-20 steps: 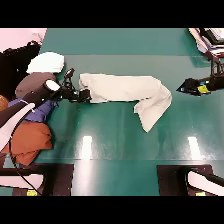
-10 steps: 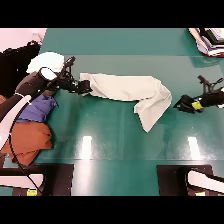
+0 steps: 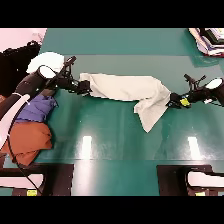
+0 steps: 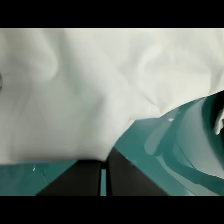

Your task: Fold the shirts.

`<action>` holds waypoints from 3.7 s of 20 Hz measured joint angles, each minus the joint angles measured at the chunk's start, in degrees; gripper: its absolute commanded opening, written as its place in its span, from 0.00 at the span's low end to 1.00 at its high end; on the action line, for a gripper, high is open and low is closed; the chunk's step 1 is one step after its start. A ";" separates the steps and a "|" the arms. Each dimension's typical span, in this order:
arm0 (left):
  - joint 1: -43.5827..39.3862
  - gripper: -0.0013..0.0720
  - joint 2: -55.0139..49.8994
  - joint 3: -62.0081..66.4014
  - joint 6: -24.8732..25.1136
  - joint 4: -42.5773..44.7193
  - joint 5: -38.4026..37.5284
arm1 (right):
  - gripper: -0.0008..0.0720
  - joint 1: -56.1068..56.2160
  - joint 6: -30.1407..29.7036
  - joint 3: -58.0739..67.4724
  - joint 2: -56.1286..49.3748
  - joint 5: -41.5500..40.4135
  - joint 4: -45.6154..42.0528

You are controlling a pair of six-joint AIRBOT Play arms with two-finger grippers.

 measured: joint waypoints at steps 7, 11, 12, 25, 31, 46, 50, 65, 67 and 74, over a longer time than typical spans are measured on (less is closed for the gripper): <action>3.13 0.05 16.02 12.00 -1.53 7.13 -5.33 | 0.03 -1.64 -1.11 15.17 13.51 1.33 0.50; 3.96 0.05 26.43 25.27 -1.84 9.75 -7.30 | 0.03 -2.03 -1.27 29.14 23.85 -0.55 0.55; 4.07 0.05 28.55 28.94 -1.84 10.08 -7.50 | 0.03 -2.08 -1.29 32.37 26.38 -1.11 0.55; 4.26 0.05 33.20 46.31 -5.11 12.31 -13.33 | 0.03 -2.14 4.90 60.33 29.88 6.36 -14.12; 4.28 0.05 19.43 30.42 -6.69 13.53 -21.16 | 0.03 -2.08 5.73 49.29 14.27 17.53 -15.91; 5.16 0.05 -9.77 22.51 -2.14 12.11 -1.77 | 0.02 -1.03 4.63 47.91 -16.48 12.09 -15.96; 5.62 0.05 -10.21 21.03 0.20 16.79 -10.05 | 0.03 -0.28 4.24 36.44 -11.63 9.99 -16.33; 8.63 0.76 -5.77 11.08 -2.95 19.93 -20.09 | 0.54 -0.52 4.52 8.98 5.73 3.15 -12.15; 9.97 0.76 -1.01 6.34 -3.74 19.89 -22.32 | 0.54 -1.97 3.85 8.81 9.38 6.62 -12.04; 11.43 0.76 17.20 -19.85 -6.29 21.05 -24.02 | 0.54 -5.64 2.82 8.61 19.76 13.86 -11.50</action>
